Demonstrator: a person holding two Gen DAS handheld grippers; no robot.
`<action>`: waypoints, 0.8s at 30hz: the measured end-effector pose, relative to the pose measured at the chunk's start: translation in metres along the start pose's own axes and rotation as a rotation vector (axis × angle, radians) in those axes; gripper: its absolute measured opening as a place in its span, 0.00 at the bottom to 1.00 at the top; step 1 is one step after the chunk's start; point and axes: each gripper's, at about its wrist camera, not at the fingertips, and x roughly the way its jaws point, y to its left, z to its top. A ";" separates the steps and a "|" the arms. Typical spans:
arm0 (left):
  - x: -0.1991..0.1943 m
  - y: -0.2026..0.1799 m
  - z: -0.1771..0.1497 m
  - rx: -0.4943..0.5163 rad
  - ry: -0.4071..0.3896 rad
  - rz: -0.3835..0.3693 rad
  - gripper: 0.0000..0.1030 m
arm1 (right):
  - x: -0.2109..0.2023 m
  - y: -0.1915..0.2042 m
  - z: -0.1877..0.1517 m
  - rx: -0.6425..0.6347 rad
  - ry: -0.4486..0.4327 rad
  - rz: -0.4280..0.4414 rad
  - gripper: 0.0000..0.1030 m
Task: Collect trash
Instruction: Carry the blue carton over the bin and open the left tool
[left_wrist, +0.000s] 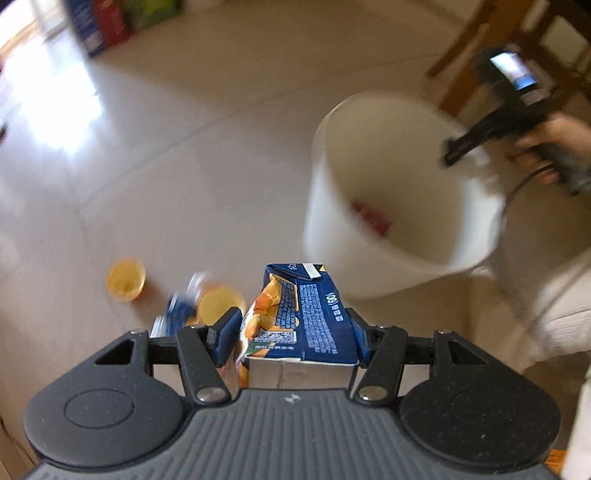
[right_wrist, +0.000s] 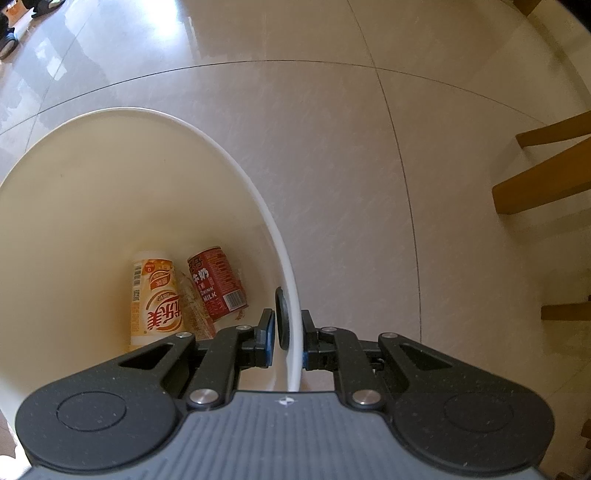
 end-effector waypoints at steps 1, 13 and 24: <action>-0.009 -0.010 0.011 0.024 -0.017 -0.011 0.57 | 0.000 0.000 0.000 0.001 0.000 0.002 0.15; -0.002 -0.091 0.091 0.182 -0.111 -0.092 0.57 | -0.003 -0.004 0.000 0.003 0.005 0.024 0.14; 0.026 -0.092 0.091 0.148 -0.060 -0.107 0.75 | -0.002 -0.005 0.001 -0.001 0.007 0.032 0.13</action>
